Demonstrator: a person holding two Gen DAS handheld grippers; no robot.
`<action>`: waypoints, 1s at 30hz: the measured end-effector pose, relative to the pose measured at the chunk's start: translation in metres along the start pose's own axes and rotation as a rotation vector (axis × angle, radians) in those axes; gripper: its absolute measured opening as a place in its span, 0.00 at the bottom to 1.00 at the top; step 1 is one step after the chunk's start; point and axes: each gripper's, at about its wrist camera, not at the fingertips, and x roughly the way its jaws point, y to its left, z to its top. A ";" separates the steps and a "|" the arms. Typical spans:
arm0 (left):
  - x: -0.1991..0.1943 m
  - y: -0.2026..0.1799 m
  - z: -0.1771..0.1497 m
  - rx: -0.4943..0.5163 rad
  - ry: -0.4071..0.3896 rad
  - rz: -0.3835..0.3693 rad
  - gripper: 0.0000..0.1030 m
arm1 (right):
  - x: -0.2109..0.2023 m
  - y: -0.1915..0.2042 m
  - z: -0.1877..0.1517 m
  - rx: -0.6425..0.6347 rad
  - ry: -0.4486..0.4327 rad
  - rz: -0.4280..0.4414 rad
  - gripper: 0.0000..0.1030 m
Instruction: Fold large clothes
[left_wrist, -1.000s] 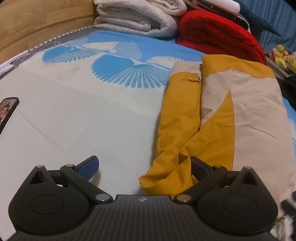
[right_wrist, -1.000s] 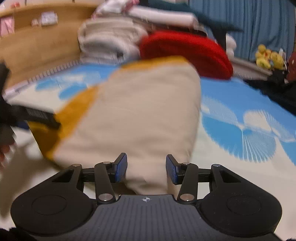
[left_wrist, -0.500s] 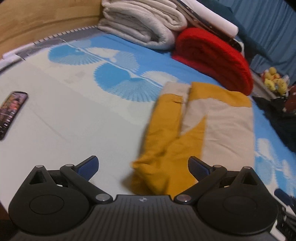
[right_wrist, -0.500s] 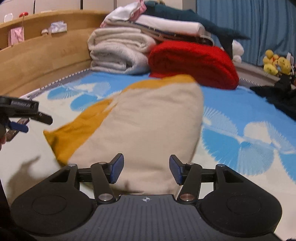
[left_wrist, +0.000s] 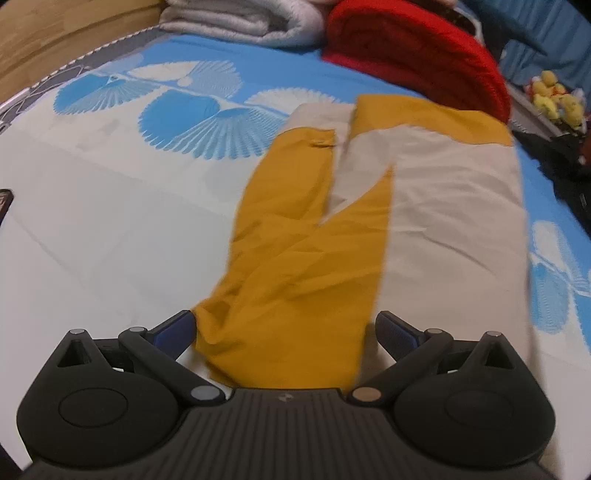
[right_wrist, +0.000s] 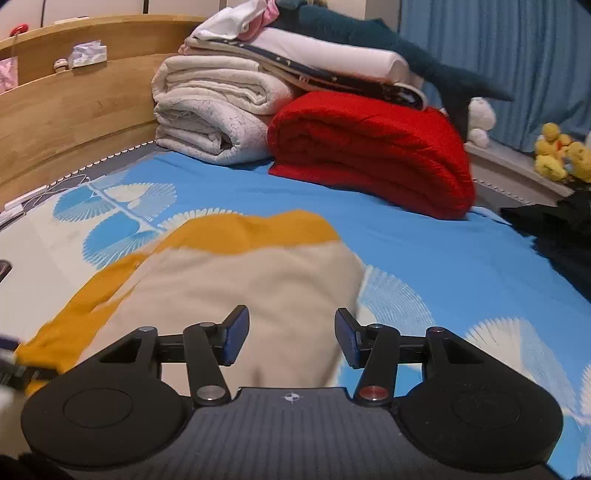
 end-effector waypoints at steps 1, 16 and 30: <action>0.004 0.004 0.000 -0.001 0.001 0.018 1.00 | 0.015 -0.002 0.007 0.010 0.005 0.020 0.48; 0.044 0.051 -0.010 -0.251 0.149 -0.076 1.00 | 0.128 -0.059 0.010 0.253 0.113 0.098 0.80; 0.045 0.045 -0.001 -0.399 0.087 -0.206 0.47 | 0.212 -0.126 -0.017 0.748 0.291 0.350 0.76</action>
